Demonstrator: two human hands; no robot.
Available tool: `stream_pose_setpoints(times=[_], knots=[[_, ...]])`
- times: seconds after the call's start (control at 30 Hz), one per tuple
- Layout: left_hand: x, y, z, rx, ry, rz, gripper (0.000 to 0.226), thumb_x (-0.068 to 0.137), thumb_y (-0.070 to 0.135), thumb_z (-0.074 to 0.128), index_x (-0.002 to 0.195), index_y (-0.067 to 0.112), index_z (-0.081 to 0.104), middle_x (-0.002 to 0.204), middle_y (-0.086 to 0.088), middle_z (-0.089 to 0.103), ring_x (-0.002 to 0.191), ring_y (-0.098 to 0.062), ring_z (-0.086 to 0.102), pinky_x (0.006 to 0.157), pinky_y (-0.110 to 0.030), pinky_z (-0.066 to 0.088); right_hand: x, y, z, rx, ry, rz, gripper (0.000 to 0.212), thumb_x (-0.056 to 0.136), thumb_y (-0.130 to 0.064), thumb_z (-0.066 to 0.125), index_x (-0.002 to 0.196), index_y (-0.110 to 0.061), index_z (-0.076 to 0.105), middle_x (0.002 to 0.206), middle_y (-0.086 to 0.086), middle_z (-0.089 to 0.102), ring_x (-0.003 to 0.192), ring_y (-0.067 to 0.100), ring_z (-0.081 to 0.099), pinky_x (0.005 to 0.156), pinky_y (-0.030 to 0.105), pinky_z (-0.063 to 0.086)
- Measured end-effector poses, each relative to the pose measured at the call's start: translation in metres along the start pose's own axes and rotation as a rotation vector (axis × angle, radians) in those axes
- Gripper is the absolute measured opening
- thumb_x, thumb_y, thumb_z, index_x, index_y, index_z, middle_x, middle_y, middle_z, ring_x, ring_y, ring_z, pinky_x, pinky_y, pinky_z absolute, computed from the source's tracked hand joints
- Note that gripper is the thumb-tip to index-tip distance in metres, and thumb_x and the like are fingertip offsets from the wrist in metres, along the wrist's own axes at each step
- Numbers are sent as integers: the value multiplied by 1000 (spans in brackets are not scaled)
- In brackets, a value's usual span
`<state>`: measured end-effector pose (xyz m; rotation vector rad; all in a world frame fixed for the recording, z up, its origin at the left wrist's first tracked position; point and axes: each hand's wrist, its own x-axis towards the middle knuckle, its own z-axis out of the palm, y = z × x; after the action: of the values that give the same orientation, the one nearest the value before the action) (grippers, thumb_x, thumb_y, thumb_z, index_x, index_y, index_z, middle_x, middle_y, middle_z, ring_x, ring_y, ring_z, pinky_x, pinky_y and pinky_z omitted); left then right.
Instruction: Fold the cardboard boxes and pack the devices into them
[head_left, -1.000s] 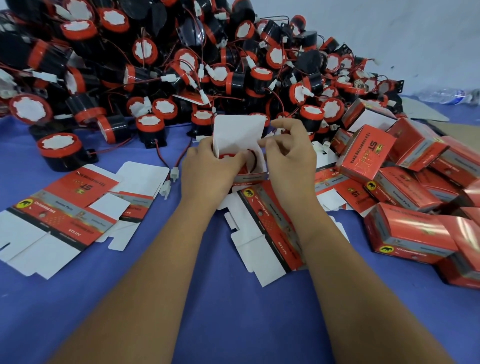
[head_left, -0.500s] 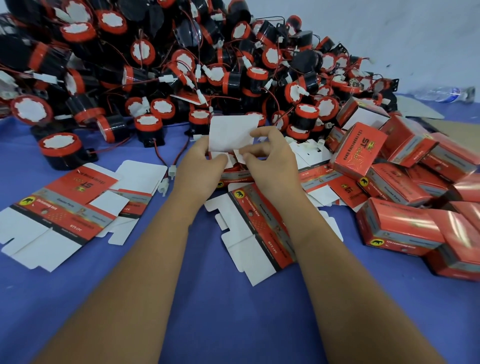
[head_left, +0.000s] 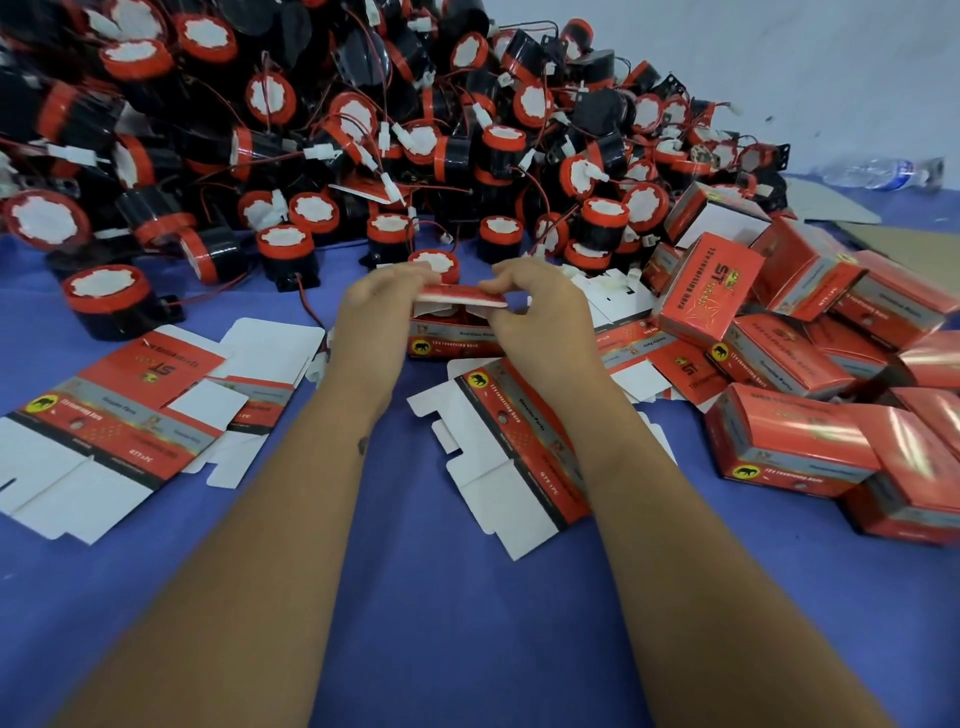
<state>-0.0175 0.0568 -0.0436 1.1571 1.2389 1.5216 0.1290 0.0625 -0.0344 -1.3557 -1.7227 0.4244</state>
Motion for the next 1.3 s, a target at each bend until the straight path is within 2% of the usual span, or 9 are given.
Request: stream_pose_setpoints(times=[0.1, 0.27, 0.37, 0.47, 0.57, 0.83, 1.03, 1.13, 1.3], knots=[[0, -2, -2, 210, -96, 75, 33, 96, 3, 52, 89, 28, 72, 116, 11, 63, 100, -1, 58, 75, -13, 50, -2, -1, -2, 27, -52, 36, 33, 85, 5, 54, 109, -13, 68, 117, 0, 64, 106, 11, 54, 92, 24, 49], [-2, 0, -9, 342, -143, 147, 29, 97, 7, 54, 113, 21, 74, 125, 12, 59, 114, 0, 51, 77, -3, 45, -7, -1, -6, 133, -96, 133, 46, 86, -1, 43, 119, -16, 70, 129, -1, 62, 117, 13, 53, 102, 35, 47], [-3, 2, -9, 305, -190, 114, 37, 93, 2, 50, 117, 18, 73, 135, 9, 59, 122, -2, 49, 87, -9, 46, -7, -3, -10, 144, -155, 117, 47, 81, -23, 44, 119, -18, 70, 130, -4, 61, 117, 7, 51, 101, 29, 43], [-2, 2, -10, 441, -233, 190, 43, 90, -2, 55, 127, 14, 68, 141, 4, 55, 131, -7, 45, 108, -27, 43, -5, -1, -9, 24, -200, 29, 41, 89, -15, 56, 130, -15, 63, 137, 0, 57, 124, 10, 49, 108, 28, 39], [-2, -2, -13, 486, -217, 229, 45, 91, -3, 58, 132, 16, 63, 138, 8, 54, 125, -3, 45, 108, -24, 41, -3, 3, -6, -44, -191, -12, 40, 94, -11, 59, 134, -14, 60, 140, 2, 55, 128, 14, 49, 111, 29, 37], [-2, -2, -15, 295, -104, 219, 24, 95, 7, 64, 113, 23, 69, 119, 5, 68, 113, -6, 63, 96, -27, 54, -2, 4, -6, -117, -102, -51, 29, 102, -25, 51, 128, -20, 63, 121, -1, 66, 108, 12, 56, 93, 24, 46], [-1, -2, -14, 240, -119, 198, 23, 89, 2, 70, 93, 25, 70, 113, 6, 69, 110, -5, 64, 94, -27, 55, -1, 4, -8, -20, -53, -36, 9, 95, -20, 63, 97, -28, 60, 92, -21, 59, 97, 6, 58, 85, 26, 51], [-1, -4, -14, 352, -148, 251, 21, 85, 4, 74, 94, 22, 69, 115, 8, 67, 112, -5, 62, 96, -24, 52, 2, 9, -8, 41, -64, 1, 3, 90, -15, 68, 92, -15, 66, 100, -10, 64, 101, 10, 60, 92, 32, 52], [-2, -6, -13, 647, -48, 414, 15, 80, 10, 81, 93, 14, 74, 121, 3, 63, 119, -19, 52, 96, -24, 39, 2, 12, -11, -17, -51, -87, 7, 88, -13, 70, 87, -6, 69, 109, -3, 61, 96, 0, 49, 86, 15, 45]])
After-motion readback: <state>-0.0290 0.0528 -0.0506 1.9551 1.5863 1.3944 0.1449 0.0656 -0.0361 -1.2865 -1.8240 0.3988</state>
